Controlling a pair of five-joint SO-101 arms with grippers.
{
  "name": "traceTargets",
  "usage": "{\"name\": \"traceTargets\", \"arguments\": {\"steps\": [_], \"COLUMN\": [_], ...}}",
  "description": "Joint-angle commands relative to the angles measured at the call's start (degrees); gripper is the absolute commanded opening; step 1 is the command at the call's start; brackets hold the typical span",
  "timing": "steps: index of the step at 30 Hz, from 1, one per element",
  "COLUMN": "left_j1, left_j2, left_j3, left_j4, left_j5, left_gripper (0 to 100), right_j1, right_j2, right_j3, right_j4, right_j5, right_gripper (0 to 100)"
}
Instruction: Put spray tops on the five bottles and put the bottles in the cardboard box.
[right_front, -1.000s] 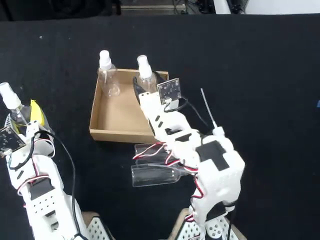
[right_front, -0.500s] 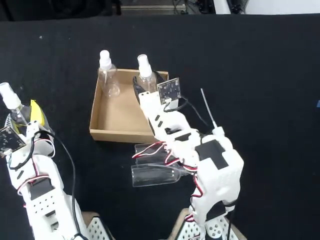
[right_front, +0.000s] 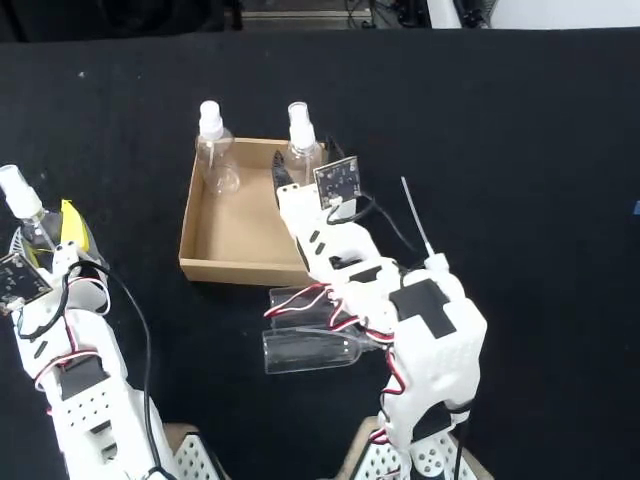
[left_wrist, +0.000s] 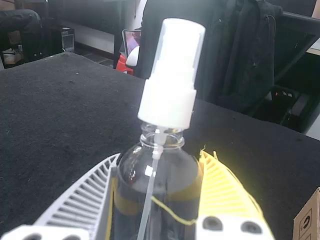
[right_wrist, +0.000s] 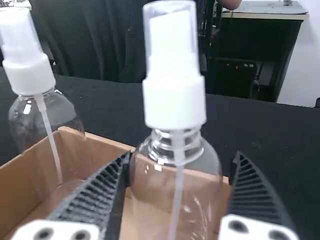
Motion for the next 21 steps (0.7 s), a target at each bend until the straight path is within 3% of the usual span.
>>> {"name": "traceTargets", "arguments": {"steps": [1, 10, 15, 21], "left_j1": [-0.3, -0.4, -0.4, -0.5], "left_j2": [-1.0, -1.0, -1.0, -1.0], "left_j3": [1.3, 1.3, 1.3, 1.3], "left_j4": [0.2, 0.2, 0.2, 0.2], "left_j5": [0.7, 0.7, 0.7, 0.7], "left_gripper": [3, 3, 3, 3], "right_j1": [1.1, 1.1, 1.1, 1.1], "right_j2": [-0.6, -1.2, -2.0, -2.7], "right_j3": [-2.6, -2.3, -2.5, -1.3], "right_j4": [-1.1, -1.1, 2.0, -1.0], "right_j5": [0.5, 0.5, 0.5, 0.6], "right_gripper": [26.3, 27.7, 40.4, 35.8]}}
